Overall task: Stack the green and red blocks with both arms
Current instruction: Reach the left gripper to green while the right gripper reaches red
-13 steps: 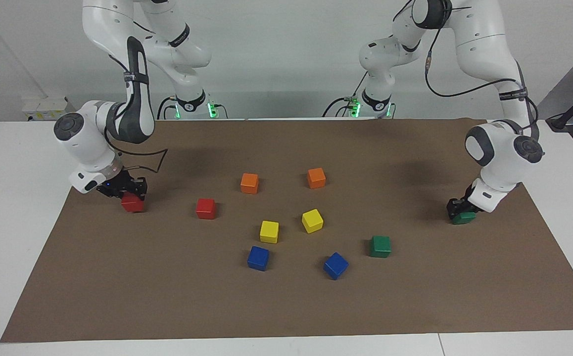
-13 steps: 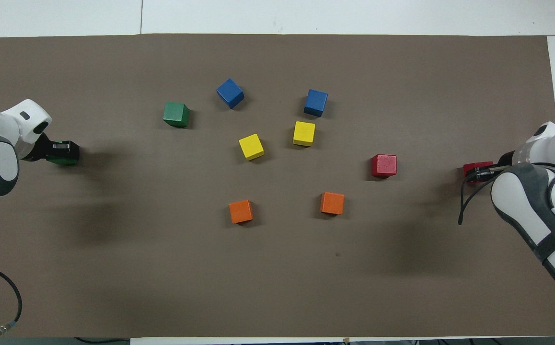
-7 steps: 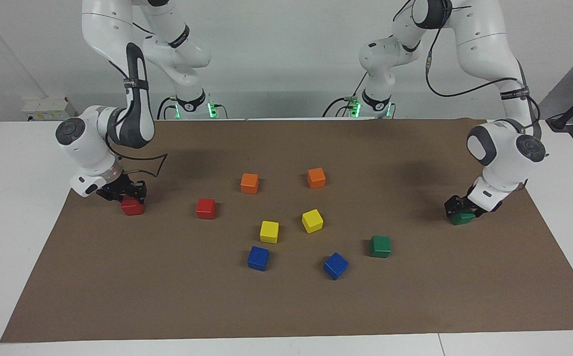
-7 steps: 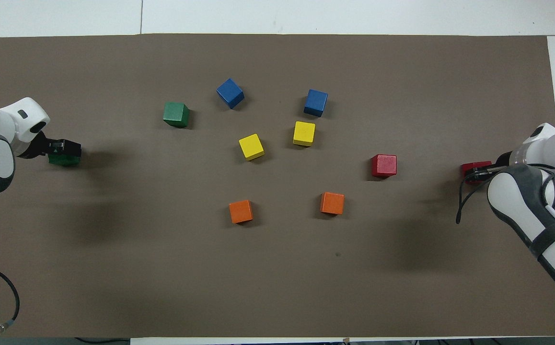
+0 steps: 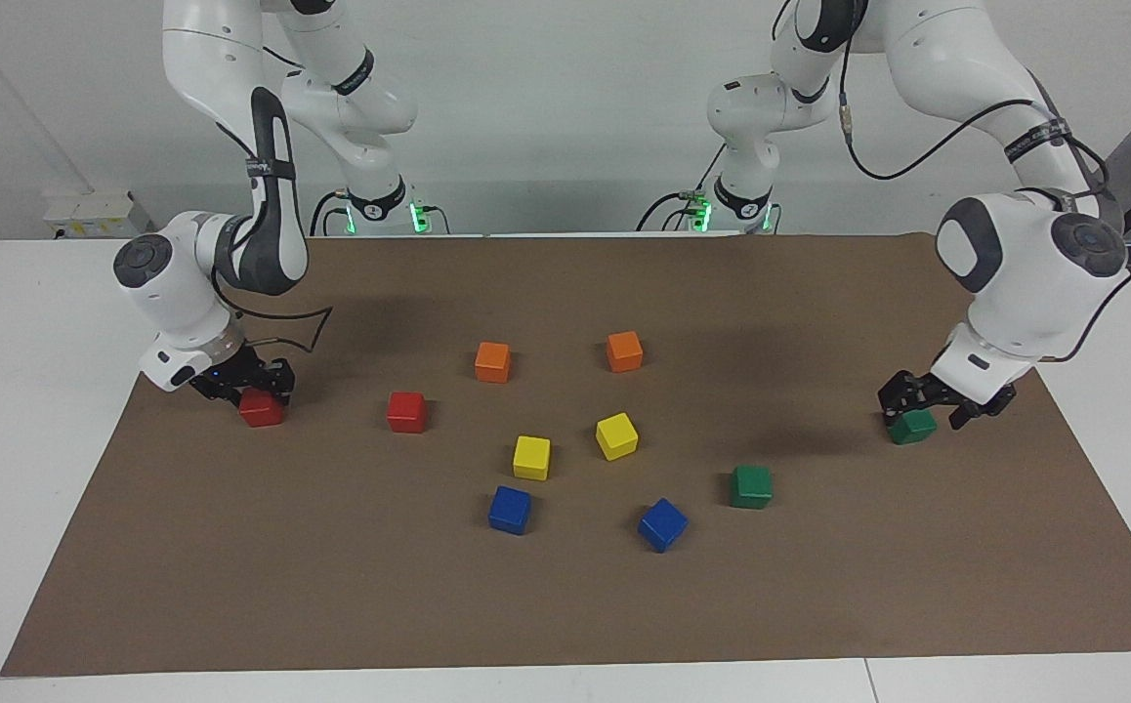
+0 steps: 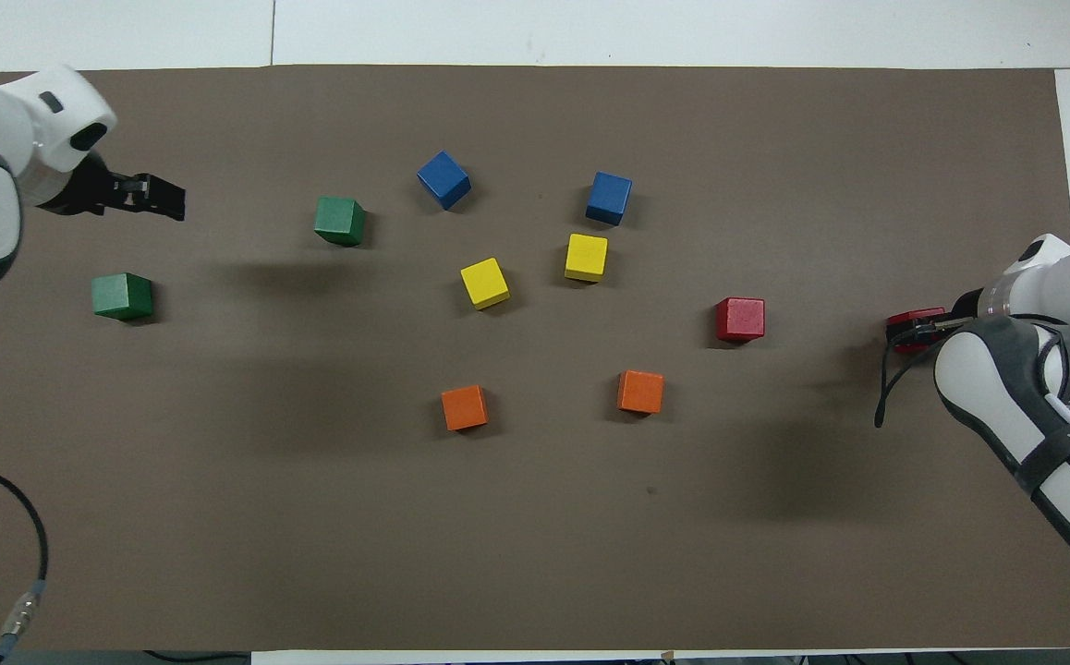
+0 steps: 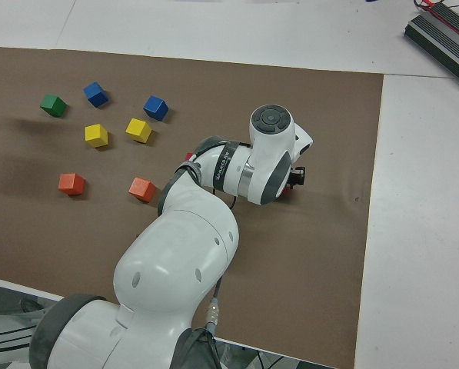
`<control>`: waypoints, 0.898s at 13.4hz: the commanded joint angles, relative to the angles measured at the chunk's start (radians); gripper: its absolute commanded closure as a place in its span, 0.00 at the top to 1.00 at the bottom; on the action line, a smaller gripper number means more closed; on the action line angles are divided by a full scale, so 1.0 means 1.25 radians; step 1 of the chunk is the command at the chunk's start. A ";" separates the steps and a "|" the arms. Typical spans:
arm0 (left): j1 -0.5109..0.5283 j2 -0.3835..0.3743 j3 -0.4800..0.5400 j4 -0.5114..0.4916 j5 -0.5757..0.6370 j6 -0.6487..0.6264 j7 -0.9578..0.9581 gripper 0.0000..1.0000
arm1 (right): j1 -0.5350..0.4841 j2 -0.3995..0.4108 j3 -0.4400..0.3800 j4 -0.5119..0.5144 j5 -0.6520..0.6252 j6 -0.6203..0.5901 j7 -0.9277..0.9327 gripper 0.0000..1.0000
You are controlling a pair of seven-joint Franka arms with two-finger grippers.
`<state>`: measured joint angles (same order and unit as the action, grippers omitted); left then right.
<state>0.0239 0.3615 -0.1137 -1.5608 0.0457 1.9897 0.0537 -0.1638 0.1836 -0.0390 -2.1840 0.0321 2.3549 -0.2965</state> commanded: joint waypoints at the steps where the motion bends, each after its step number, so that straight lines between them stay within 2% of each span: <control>1: -0.097 0.065 0.014 0.025 -0.003 0.040 -0.051 1.00 | 0.000 -0.035 0.012 0.042 -0.004 -0.097 0.012 1.00; 4: -0.139 0.108 0.014 0.024 -0.027 0.108 -0.093 1.00 | 0.040 -0.067 0.013 0.165 -0.004 -0.286 0.066 1.00; 5: -0.148 0.121 0.015 0.026 -0.034 0.112 -0.096 1.00 | 0.058 -0.070 0.013 0.203 -0.004 -0.319 0.079 1.00; 8: -0.150 0.142 0.015 0.018 -0.026 0.192 -0.110 1.00 | 0.162 -0.060 0.013 0.261 -0.011 -0.324 0.208 1.00; 10: -0.155 0.159 0.016 0.017 -0.028 0.218 -0.121 1.00 | 0.246 -0.046 0.014 0.259 -0.016 -0.291 0.330 1.00; 12: -0.163 0.160 0.016 -0.001 -0.026 0.245 -0.134 1.00 | 0.278 -0.015 0.014 0.257 -0.016 -0.251 0.382 1.00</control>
<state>-0.1570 0.5451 -0.1086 -1.5602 0.0210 2.2602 -0.0916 0.1693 0.1119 -0.0180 -1.8809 0.0290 1.9996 0.1295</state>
